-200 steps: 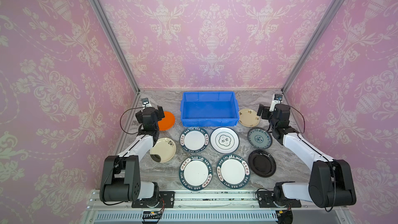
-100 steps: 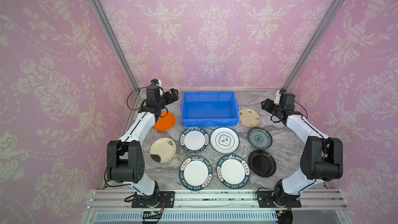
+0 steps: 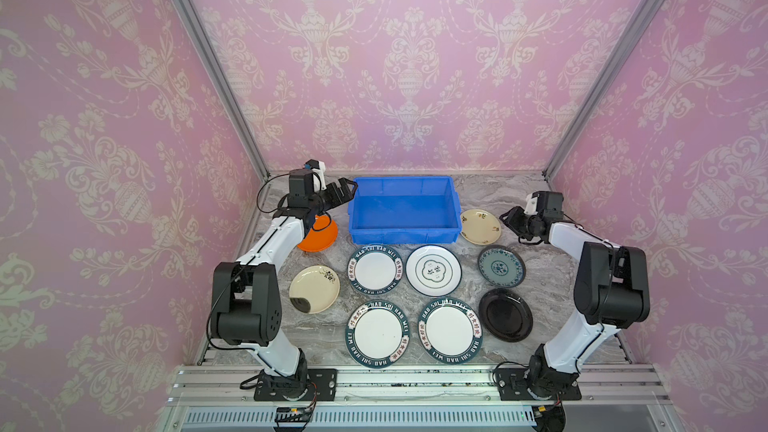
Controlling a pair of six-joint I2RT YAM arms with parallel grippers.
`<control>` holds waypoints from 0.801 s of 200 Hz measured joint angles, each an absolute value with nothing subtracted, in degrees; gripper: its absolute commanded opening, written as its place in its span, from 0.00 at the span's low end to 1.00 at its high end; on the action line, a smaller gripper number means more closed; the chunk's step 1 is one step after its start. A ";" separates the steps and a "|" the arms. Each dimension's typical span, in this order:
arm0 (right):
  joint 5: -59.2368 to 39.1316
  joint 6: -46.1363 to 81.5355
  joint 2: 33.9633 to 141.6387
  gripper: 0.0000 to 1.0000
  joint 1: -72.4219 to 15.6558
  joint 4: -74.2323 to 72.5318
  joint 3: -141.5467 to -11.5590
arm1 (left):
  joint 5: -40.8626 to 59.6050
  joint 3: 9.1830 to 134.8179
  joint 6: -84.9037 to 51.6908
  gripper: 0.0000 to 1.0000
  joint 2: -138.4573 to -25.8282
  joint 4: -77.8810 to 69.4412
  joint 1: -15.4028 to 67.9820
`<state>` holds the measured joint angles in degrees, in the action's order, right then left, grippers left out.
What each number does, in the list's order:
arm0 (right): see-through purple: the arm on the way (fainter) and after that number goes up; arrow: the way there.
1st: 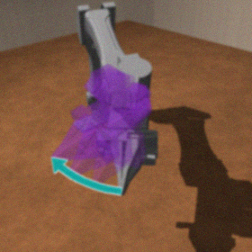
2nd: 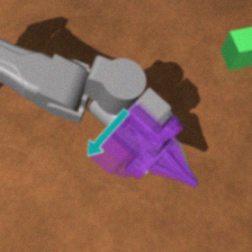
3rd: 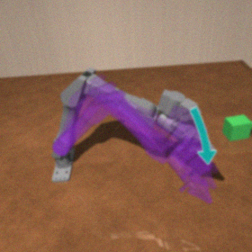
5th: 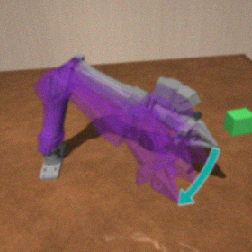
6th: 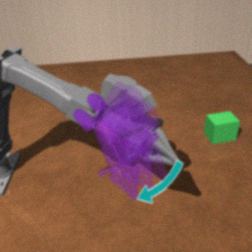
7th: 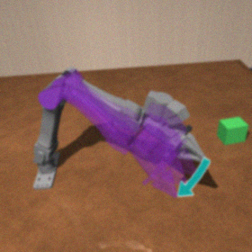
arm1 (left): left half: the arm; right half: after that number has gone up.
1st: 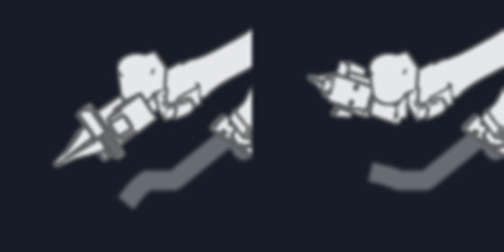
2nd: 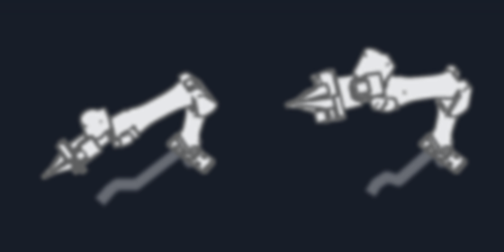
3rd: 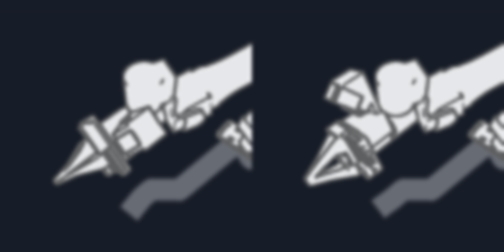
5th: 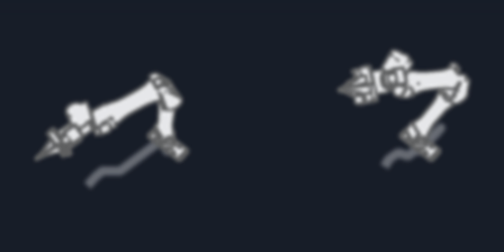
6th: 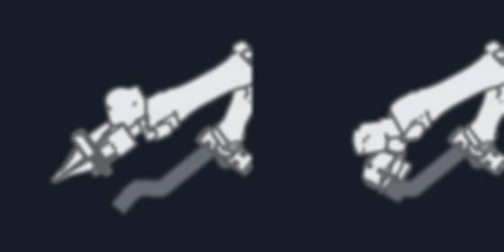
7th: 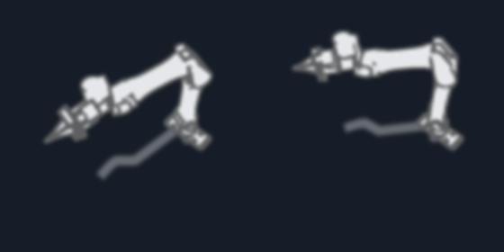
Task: Place the plates into the plastic bin on the countertop
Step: 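Grip the cream calligraphy plate with the right gripper while the left moves beside the bin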
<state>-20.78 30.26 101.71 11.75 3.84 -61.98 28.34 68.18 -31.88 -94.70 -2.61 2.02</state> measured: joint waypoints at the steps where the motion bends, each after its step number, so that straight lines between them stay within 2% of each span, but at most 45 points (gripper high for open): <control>1: -20.82 30.24 101.80 0.37 11.79 3.84 -61.98 | 28.42 68.18 -31.97 0.99 -94.78 -2.66 2.02; 160: -29.12 31.22 110.04 0.31 14.31 0.25 -60.42 | 34.22 68.07 -35.55 0.97 -98.17 -8.14 2.07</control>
<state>-29.12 31.22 110.04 14.31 0.25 -60.42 34.22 68.07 -35.55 -98.17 -8.14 2.07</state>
